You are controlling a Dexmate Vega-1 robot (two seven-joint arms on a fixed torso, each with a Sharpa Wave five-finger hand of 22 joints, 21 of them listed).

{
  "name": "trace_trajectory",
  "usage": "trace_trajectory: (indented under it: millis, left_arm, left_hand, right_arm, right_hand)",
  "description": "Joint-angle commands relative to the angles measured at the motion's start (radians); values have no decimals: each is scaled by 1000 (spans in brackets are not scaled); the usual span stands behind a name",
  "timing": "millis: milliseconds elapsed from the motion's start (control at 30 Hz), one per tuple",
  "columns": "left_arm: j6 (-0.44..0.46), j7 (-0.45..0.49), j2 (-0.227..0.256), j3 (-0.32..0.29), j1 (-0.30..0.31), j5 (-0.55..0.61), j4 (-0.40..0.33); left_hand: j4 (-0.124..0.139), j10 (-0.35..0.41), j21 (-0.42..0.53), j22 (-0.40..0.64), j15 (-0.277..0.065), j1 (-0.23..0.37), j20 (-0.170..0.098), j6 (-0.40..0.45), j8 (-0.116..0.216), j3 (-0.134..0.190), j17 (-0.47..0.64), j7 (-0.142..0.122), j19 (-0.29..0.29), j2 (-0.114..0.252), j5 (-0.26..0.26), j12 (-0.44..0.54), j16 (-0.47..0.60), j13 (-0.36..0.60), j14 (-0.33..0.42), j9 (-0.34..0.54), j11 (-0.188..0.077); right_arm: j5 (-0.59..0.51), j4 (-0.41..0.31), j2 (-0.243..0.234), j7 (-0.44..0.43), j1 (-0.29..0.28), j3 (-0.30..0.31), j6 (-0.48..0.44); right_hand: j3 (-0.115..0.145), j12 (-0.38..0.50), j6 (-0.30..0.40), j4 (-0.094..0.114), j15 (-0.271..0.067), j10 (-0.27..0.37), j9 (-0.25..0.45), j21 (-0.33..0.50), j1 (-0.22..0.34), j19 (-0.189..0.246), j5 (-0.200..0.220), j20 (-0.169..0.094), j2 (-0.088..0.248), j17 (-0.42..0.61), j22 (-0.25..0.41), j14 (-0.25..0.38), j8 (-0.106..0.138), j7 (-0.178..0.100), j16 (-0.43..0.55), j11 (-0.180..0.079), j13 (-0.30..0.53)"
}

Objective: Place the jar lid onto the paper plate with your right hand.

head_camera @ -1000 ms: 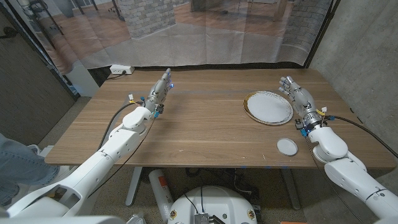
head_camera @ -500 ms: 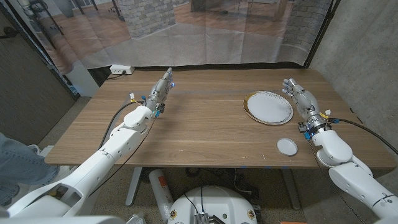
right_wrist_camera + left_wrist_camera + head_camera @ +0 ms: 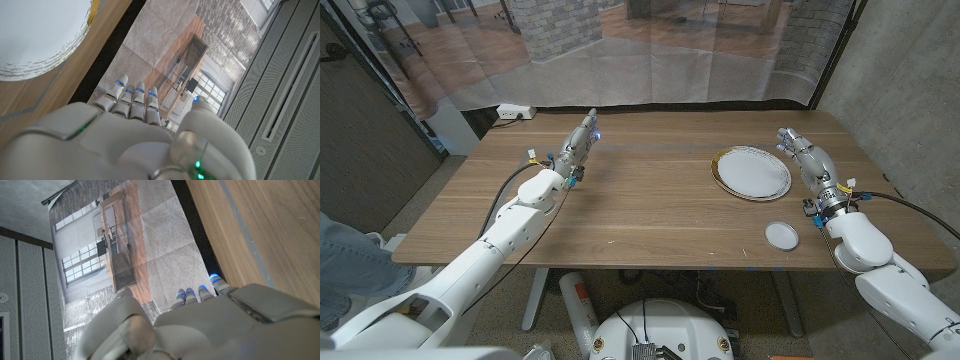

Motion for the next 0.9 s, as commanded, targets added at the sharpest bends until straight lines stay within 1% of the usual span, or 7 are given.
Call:
trace_trajectory:
  millis: [33, 433, 500, 900]
  left_arm:
    - [4, -2, 5, -1, 2, -1, -10]
    - [9, 5, 9, -3, 6, 0, -21]
    - [9, 4, 7, -1, 4, 1, -18]
    - [12, -6, -6, 10, -14, 2, 7]
  left_hand:
    - [-8, 3, -3, 4, 5, 9, -47, 4, -1, 2, 5, 5, -155, 2, -1, 4, 3, 3, -24, 4, 3]
    - [-9, 7, -6, 4, 8, 11, -45, 9, -1, 1, 5, 5, -151, 3, -3, 3, 3, 3, -19, 4, 3]
    - [-9, 7, -7, 4, 8, 11, -45, 9, -1, 1, 5, 6, -151, 3, -3, 3, 3, 3, -19, 4, 4]
    - [-11, 10, -12, 5, 7, 13, -42, 11, -2, 1, 6, 6, -150, 5, -5, 2, 2, 3, -16, 3, 3]
  right_arm:
    - [-20, -33, 4, -8, -48, 34, -7]
    - [-36, -49, 16, -3, -80, 58, 0]
    - [-42, -51, 18, -5, -85, 62, 0]
    - [-62, -63, 31, -5, -105, 78, 4]
  right_hand:
    - [4, -1, 1, -9, -3, 10, 2, -3, 16, 10, -4, -19, 2, 5, 4, 12, 2, -8, 0, -2, 6]
    - [8, -1, 3, -17, -3, 12, 2, -8, 27, 12, -5, -18, 4, 4, 4, 14, 2, -8, -1, -6, 6]
    - [9, -1, 3, -19, -3, 14, 2, -8, 29, 13, -5, -18, 4, 4, 4, 15, 2, -8, -1, -3, 6]
    - [9, -2, 2, -23, -3, 13, 2, -12, 32, 14, -6, -17, 3, 4, 4, 15, 1, -9, -2, -5, 6]
